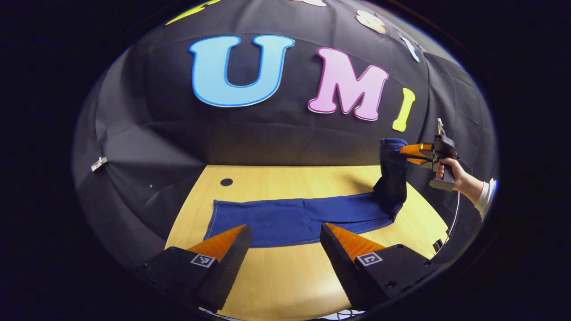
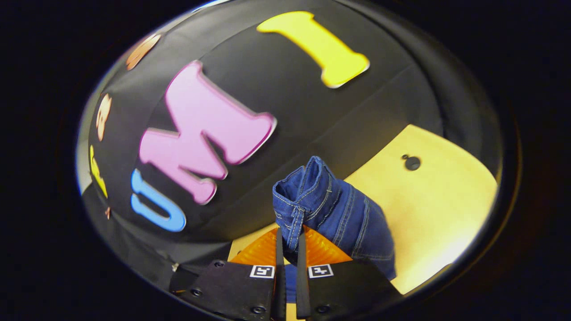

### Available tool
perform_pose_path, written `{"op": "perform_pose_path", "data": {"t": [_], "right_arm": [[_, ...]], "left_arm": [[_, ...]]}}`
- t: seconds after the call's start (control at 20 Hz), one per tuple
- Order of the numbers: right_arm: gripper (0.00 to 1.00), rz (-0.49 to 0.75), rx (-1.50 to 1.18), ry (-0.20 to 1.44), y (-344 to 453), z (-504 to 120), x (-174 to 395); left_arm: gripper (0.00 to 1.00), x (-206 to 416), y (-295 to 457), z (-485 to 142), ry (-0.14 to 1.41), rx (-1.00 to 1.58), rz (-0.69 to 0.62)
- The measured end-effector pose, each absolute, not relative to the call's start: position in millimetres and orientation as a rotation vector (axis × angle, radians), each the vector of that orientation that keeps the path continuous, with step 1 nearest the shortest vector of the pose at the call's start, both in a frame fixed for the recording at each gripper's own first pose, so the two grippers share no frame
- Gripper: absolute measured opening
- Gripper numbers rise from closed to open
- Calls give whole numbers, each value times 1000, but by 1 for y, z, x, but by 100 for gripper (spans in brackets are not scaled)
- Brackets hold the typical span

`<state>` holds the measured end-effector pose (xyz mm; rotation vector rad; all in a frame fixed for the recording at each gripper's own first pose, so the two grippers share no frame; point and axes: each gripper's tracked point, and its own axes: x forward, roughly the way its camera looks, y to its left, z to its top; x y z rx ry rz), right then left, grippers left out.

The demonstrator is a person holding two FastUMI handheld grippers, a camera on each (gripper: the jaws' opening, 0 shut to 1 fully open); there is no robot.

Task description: Grasp the waist and the cuffs of the jeans and fold them to make the two legs overlap; first hold the waist and fold one-third of the jeans toward the cuffs, then hold the cuffs and fold the remaining one-third in the same direction to finish folding.

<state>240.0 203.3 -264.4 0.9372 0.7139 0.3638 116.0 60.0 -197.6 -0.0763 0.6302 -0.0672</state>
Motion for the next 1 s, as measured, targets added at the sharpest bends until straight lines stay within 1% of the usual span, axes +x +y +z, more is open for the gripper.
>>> {"op": "perform_pose_path", "data": {"t": [0.05, 0.15, 0.3, 0.45, 0.5, 0.55, 0.6, 0.65, 0.75, 0.85, 0.9, 0.95, 1.0], "right_arm": [[12, 411, 925, 750, 235, -272, 237], [12, 482, 884, 834, 278, -311, 229], [13, 543, 769, 995, 299, -353, 216], [13, 557, 668, 1146, 288, -357, 217], [13, 572, 673, 1146, 284, -347, 226], [21, 588, 700, 1145, 278, -334, 239], [32, 592, 719, 1154, 263, -319, 245], [42, 611, 757, 1155, 260, -310, 252], [66, 660, 835, 1150, 256, -289, 251], [89, 700, 822, 1074, 234, -260, 254], [77, 720, 809, 1034, 228, -250, 251], [90, 736, 795, 999, 219, -238, 249], [90, 748, 780, 965, 211, -232, 245]], "left_arm": [[99, 112, 64, -195, 627, -80, -59], [100, 103, 77, -195, 634, -66, -36], [100, 93, 93, -199, 649, -67, -13], [100, 99, 97, -210, 666, -182, -7], [100, 104, 99, -218, 678, -208, -5], [100, 110, 103, -226, 693, -223, 4], [100, 116, 105, -235, 706, -248, 5], [96, 123, 104, -241, 721, -284, 5], [97, 139, 109, -255, 748, -348, 14], [97, 159, 120, -270, 767, -374, 25], [97, 170, 128, -279, 784, -365, 32], [97, 179, 141, -292, 814, -342, 46], [97, 188, 155, -304, 851, -316, 73]]}}
